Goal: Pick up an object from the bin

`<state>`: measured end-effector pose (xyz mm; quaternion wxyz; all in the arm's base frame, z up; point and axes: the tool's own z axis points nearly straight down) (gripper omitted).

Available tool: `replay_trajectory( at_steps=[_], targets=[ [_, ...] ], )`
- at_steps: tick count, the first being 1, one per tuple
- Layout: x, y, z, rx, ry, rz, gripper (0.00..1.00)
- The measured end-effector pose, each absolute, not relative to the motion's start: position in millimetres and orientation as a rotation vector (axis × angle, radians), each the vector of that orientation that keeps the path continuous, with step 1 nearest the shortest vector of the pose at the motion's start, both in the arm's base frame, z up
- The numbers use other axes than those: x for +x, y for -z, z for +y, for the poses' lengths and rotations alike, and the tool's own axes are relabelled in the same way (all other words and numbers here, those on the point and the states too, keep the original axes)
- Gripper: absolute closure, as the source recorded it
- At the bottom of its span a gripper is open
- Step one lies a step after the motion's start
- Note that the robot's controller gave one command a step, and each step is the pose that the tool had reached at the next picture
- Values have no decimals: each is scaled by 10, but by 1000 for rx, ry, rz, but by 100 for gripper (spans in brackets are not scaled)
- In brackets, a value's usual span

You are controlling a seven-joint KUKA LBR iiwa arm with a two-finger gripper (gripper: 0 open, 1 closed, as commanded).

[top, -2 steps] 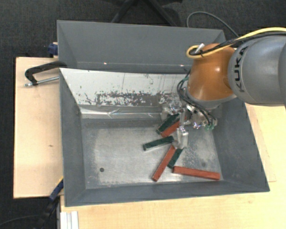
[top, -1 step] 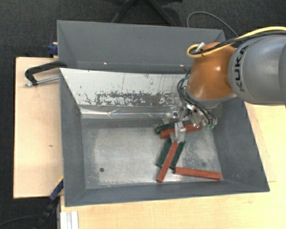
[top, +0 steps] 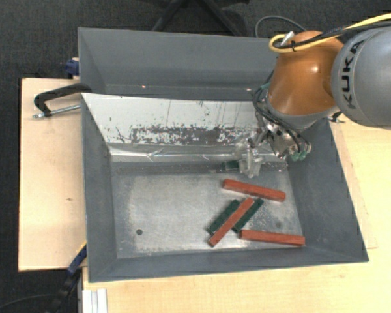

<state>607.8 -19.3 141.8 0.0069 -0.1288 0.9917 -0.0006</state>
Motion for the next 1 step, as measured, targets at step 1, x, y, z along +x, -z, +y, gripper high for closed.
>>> replay_trajectory(
  at_steps=[1],
  targets=[
    [6106,-1989,-185,-402,2,3102,100]
  ],
)
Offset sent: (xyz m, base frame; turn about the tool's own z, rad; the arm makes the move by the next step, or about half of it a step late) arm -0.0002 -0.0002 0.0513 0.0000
